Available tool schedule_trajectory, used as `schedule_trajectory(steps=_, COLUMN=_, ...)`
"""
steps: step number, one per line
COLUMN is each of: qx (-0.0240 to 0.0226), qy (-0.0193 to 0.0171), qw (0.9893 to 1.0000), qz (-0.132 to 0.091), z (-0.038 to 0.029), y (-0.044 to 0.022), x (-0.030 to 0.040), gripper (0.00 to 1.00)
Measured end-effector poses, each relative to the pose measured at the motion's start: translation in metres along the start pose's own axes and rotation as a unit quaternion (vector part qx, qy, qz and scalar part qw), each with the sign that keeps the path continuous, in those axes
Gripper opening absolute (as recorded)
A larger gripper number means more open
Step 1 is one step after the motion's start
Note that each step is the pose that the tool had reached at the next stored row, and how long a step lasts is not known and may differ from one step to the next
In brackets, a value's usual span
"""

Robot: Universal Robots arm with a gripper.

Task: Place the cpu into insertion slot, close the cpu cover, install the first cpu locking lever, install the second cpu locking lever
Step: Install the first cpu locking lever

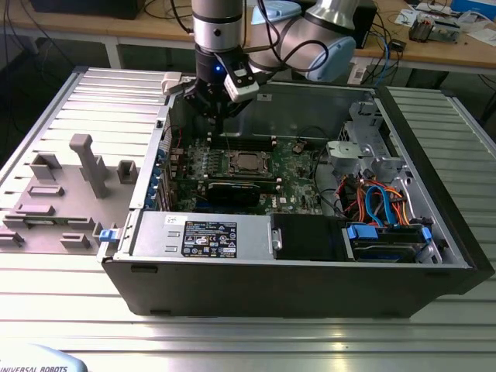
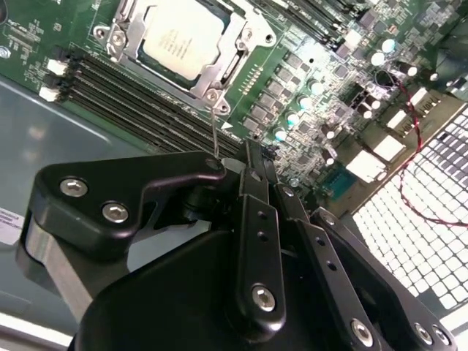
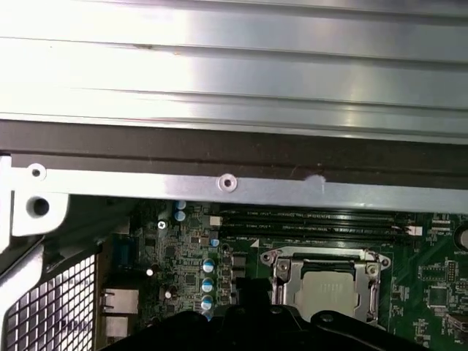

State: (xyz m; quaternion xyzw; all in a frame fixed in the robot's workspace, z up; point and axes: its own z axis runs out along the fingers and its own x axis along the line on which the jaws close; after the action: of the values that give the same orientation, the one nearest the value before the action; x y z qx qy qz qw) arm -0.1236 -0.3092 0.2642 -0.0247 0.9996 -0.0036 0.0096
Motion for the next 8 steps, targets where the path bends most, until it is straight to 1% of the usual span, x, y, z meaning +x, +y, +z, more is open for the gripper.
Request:
schedule_trajectory(steps=4, qx=0.0001, qy=0.0, qw=1.0, qz=0.0, z=0.0002, y=0.0009, x=-0.0066, gripper=0.11)
schedule_trajectory(steps=6, qx=0.0001, qy=-0.0001, qw=1.0, qz=0.0, z=0.0005, y=0.001, x=-0.0125, gripper=0.11)
schedule_trajectory(steps=7, qx=0.0001, qy=0.0, qw=1.0, qz=0.0, z=0.0005, y=0.001, x=-0.0139, gripper=0.11)
schedule_trajectory(steps=8, qx=0.0001, qy=-0.0001, qw=1.0, qz=0.0, z=0.0009, y=0.001, x=-0.0187, gripper=0.11)
